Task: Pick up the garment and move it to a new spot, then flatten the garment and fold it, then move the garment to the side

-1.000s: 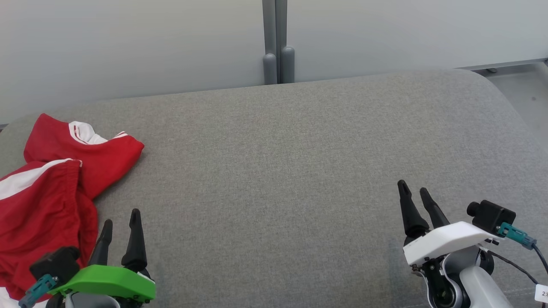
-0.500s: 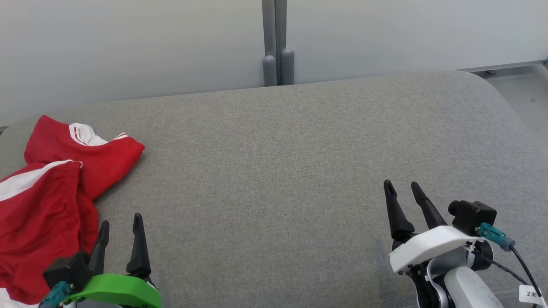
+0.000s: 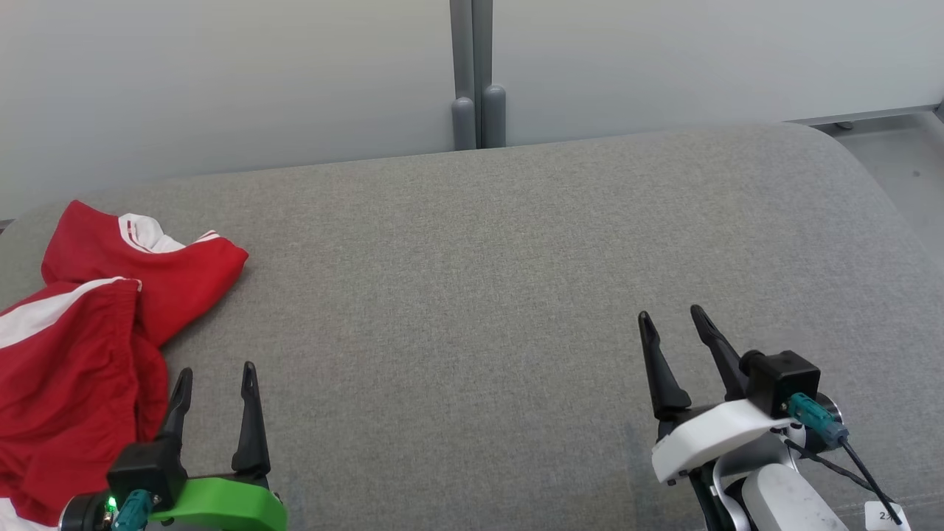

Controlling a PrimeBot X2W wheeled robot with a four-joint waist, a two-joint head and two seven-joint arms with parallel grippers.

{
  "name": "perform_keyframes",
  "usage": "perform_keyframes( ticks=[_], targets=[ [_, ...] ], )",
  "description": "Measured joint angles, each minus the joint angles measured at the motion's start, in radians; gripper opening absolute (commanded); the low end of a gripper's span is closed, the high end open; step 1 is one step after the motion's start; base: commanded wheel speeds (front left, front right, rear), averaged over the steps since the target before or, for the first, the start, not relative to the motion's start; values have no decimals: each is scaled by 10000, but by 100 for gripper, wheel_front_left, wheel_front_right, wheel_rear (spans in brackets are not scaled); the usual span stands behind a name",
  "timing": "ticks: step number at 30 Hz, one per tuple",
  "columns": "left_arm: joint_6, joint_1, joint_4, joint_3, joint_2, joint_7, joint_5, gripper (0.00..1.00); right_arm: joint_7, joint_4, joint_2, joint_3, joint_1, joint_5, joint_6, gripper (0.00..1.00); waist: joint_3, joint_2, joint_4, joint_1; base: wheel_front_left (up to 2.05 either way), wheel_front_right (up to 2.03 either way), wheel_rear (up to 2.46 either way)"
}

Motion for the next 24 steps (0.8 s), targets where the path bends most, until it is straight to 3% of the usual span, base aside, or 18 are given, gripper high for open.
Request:
perform_keyframes(
  ticks=[8,24],
  targets=[
    [35,245,-67,-84,12,-290,989,100,-293,-121,-38,242,4,-1058,-92,100,-16,0,-16,0,0,0,0],
    [31,245,8,-73,10,-290,991,100,-295,-127,-35,171,6,-1072,-90,100,-24,0,-14,0,0,0,0]
  ],
)
